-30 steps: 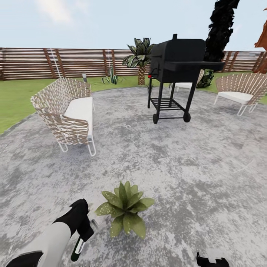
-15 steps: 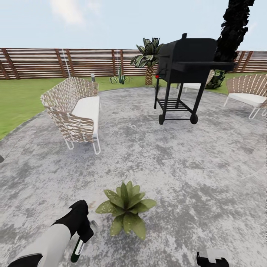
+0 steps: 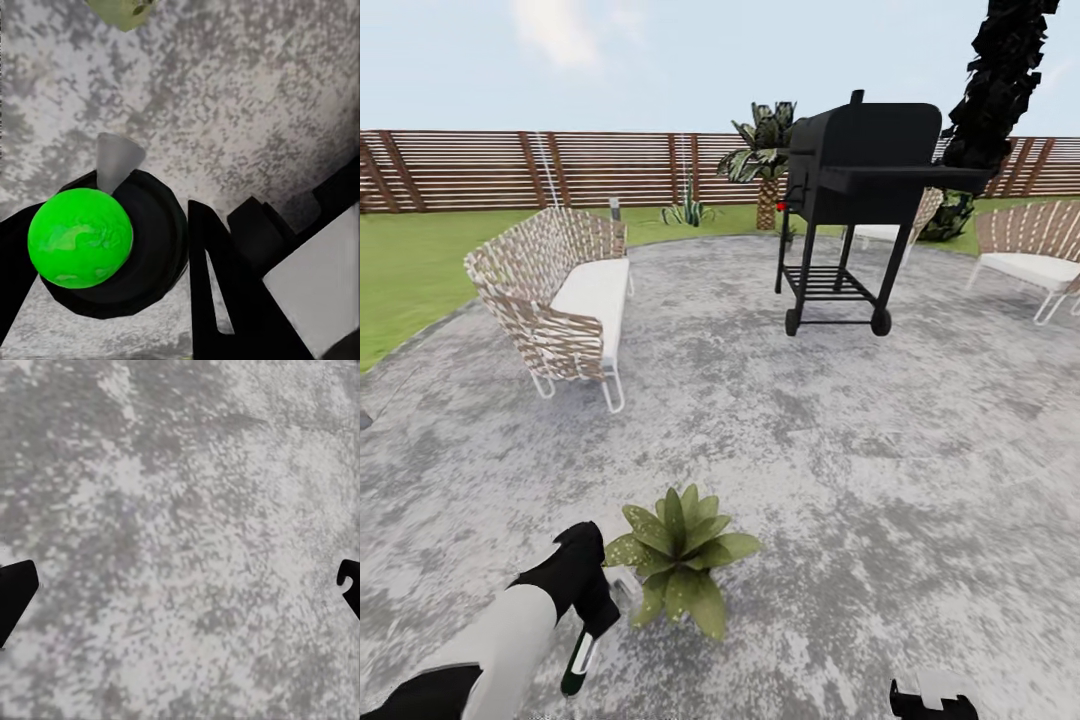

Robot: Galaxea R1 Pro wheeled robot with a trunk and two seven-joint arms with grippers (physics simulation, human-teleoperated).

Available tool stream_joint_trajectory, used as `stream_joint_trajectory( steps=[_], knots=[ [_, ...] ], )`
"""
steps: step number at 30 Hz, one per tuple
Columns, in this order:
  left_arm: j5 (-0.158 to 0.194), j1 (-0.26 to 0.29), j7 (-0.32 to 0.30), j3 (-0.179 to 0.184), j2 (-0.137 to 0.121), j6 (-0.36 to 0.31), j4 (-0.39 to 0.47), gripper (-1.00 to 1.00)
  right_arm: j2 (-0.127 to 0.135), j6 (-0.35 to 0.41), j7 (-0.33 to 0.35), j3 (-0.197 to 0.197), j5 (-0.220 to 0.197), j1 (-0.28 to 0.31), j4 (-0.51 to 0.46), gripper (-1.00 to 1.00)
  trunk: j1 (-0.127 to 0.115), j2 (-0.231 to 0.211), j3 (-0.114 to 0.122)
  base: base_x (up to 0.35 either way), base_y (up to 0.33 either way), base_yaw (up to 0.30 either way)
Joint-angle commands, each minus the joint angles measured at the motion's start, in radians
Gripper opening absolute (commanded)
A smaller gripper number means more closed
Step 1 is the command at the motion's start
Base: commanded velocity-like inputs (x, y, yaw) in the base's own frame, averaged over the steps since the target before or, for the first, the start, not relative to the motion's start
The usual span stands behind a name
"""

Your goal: Pick up the pesticide atomizer in the garden and spray insectifuge to fully cover both potted plants in the garden.

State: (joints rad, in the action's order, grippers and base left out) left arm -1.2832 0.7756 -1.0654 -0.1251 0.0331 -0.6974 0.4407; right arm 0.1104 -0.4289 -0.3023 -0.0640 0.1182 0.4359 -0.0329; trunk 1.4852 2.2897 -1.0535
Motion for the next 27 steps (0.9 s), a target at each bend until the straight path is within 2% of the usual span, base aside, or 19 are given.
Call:
stream_joint_trajectory(
  steps=[1, 3, 4, 7, 11, 14, 18, 27],
  knots=[
    [-0.026, 0.019, -0.047, 0.007, 0.0, -0.011, 0.001, -1.0, 0.0, -0.002, -0.004, -0.007, 0.011, 0.0, 0.001, 1.0, 0.0, 0.0, -0.001, -0.017, -0.021, 0.248],
    [-0.087, 0.071, -0.176, 0.036, -0.001, -0.016, 0.002, -1.0, 0.0, -0.002, -0.004, -0.007, 0.011, 0.001, 0.001, 1.0, 0.0, 0.0, -0.001, -0.006, -0.008, 0.266],
    [-0.107, 0.087, -0.213, 0.04, 0.001, -0.016, 0.002, -1.0, 0.0, -0.002, -0.004, -0.007, 0.011, 0.001, 0.001, 1.0, 0.0, 0.0, -0.001, -0.003, -0.003, 0.272],
    [-0.163, 0.14, -0.305, 0.045, 0.012, -0.017, 0.025, -1.0, 0.0, -0.002, -0.004, -0.007, 0.011, 0.001, 0.001, 1.0, 0.0, 0.0, -0.001, -0.001, -0.001, 0.275],
    [-0.208, 0.202, -0.41, 0.047, 0.037, -0.017, 0.056, -1.0, 0.0, -0.002, -0.004, -0.007, 0.011, 0.001, 0.001, 1.0, 0.0, 0.0, -0.001, 0.0, 0.0, 0.277],
    [-0.265, 0.235, -0.491, 0.046, 0.054, -0.019, 0.061, -1.0, 0.0, -0.002, -0.004, -0.008, 0.01, 0.001, 0.001, 1.0, 0.0, 0.0, -0.001, 0.0, 0.0, 0.276],
    [-0.329, 0.242, -0.505, 0.045, 0.068, -0.024, 0.062, -1.0, 0.002, -0.002, -0.002, -0.007, 0.011, 0.001, 0.001, 1.0, 0.0, 0.0, -0.001, 0.027, -0.028, 0.114],
    [-0.335, 0.239, -0.505, 0.044, 0.072, -0.026, 0.061, -1.0, 0.003, -0.002, -0.001, -0.006, 0.012, 0.001, 0.002, 1.0, 0.0, 0.0, -0.001, 0.122, -0.228, 0.003]
  ],
)
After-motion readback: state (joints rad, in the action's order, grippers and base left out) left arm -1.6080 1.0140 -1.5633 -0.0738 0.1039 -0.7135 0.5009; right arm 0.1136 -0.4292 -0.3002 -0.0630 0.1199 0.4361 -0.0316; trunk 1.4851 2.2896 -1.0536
